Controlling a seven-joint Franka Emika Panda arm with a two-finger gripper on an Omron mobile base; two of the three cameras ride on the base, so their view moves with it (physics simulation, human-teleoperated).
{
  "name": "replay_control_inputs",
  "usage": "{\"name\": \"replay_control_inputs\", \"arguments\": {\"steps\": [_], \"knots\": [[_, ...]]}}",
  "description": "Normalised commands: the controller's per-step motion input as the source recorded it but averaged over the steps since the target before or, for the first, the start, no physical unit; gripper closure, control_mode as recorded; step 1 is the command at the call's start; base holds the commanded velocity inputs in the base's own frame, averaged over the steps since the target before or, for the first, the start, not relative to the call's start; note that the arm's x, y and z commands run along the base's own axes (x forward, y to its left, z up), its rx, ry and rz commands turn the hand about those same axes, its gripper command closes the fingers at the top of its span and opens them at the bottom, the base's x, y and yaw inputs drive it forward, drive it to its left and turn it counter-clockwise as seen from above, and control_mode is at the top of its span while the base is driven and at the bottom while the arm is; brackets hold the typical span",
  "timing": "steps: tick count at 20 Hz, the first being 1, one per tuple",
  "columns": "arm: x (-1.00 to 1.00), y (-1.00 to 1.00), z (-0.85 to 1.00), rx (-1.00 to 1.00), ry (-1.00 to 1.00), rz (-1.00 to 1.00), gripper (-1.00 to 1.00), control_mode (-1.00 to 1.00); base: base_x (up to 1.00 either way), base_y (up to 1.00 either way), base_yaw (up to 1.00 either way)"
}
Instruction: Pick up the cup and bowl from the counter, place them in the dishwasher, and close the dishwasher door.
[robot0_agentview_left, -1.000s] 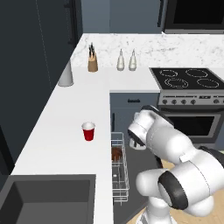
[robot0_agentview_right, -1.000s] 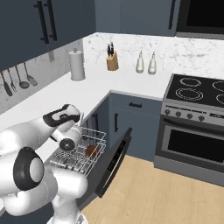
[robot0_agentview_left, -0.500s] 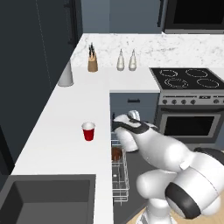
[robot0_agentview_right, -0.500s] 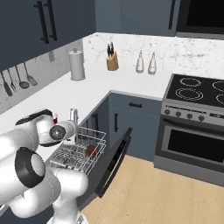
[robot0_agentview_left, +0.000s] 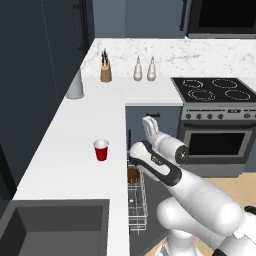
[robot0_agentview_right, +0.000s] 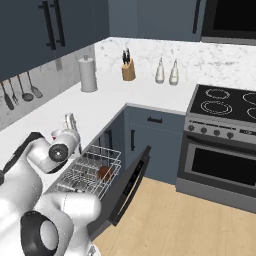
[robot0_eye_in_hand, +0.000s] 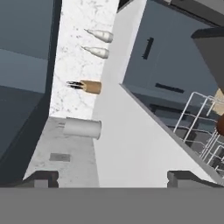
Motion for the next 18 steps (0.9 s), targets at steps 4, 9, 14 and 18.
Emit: {"name": "replay_control_inputs", "arguments": {"steps": [4, 9, 14, 18], "knots": [[-0.51, -0.42, 1.0, -0.1, -0.03, 0.25, -1.0, -1.0, 0.0, 0.0, 0.0], [-0.61, -0.4, 1.0, -0.27, 0.01, 0.17, -1.0, -1.0, 0.0, 0.0, 0.0], [-0.21, -0.05, 0.65, -0.4, 0.52, 0.06, -1.0, -1.0, 0.0, 0.0, 0.0], [0.0, -0.05, 0.04, -0.36, 0.79, 0.0, -1.0, -1.0, 0.0, 0.0, 0.0]]}}
